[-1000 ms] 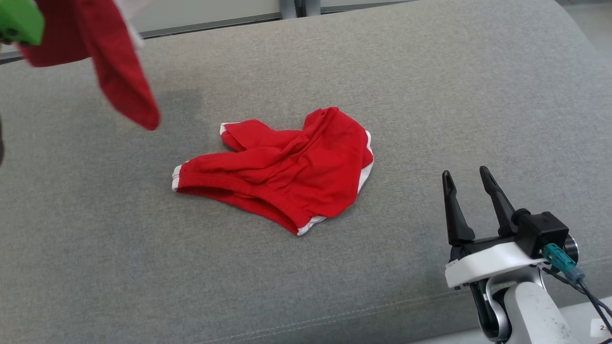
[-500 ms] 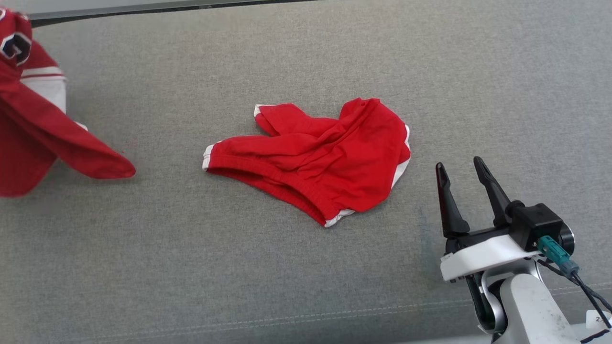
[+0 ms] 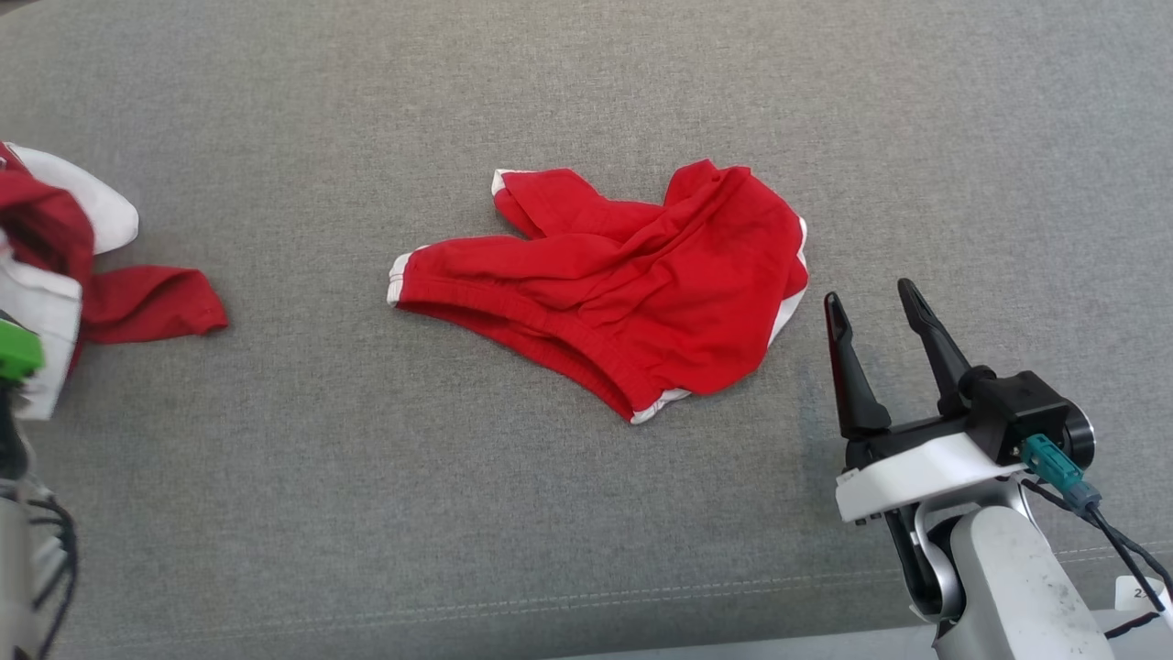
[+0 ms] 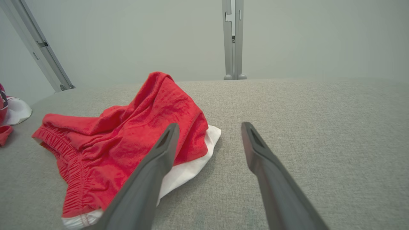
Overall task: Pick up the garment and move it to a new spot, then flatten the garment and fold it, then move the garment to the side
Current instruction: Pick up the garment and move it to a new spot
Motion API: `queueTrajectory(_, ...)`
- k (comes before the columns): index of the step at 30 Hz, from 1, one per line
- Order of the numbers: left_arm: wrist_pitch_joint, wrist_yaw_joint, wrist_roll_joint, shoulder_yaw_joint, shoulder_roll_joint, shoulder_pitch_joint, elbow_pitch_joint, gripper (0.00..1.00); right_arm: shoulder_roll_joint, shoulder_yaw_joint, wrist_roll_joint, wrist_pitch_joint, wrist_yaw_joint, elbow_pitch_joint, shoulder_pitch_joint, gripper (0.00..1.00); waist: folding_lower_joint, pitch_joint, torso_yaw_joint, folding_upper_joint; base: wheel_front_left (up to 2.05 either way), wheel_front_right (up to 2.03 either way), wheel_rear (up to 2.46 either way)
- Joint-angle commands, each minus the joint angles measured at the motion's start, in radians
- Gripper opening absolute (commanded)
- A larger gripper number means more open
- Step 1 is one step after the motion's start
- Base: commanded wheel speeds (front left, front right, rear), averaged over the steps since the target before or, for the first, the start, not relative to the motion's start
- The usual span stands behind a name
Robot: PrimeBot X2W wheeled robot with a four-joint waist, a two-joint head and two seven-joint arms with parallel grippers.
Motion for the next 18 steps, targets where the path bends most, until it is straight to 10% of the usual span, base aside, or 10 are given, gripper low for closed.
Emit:
queueTrajectory(1,-0.008,-0.01,-0.007,0.001,-0.008,0.017,0.007,0.0,-0.003,-0.003,-0.001,-0.004,0.0,0.001,-0.013,1.0,0.0,0.0,0.0,0.0,0.0,0.0,0.0)
queueTrajectory(7,-0.078,-0.04,0.002,-0.018,-0.054,0.038,0.088,0.0,-0.003,-0.008,0.002,-0.004,0.0,0.007,-0.014,1.0,0.0,-0.01,0.001,0.0,0.0,0.0,0.0)
queueTrajectory(8,-0.094,-0.034,0.016,-0.019,-0.051,0.04,0.087,0.31,-0.003,-0.006,0.003,-0.004,0.0,0.01,-0.016,1.0,0.0,-0.014,0.0,0.0,0.0,0.0,0.0)
queueTrajectory(9,-0.105,-0.03,0.029,-0.018,-0.05,0.045,0.081,1.0,-0.003,-0.006,0.001,-0.004,0.0,0.009,-0.019,1.0,0.0,-0.019,-0.002,0.0,0.0,0.0,0.0)
queueTrajectory(18,-0.12,0.047,0.209,0.086,-0.084,0.236,-0.218,1.0,-0.003,-0.017,-0.011,-0.004,0.0,0.007,-0.004,1.0,0.0,-0.083,-0.017,0.0,0.0,0.0,0.0)
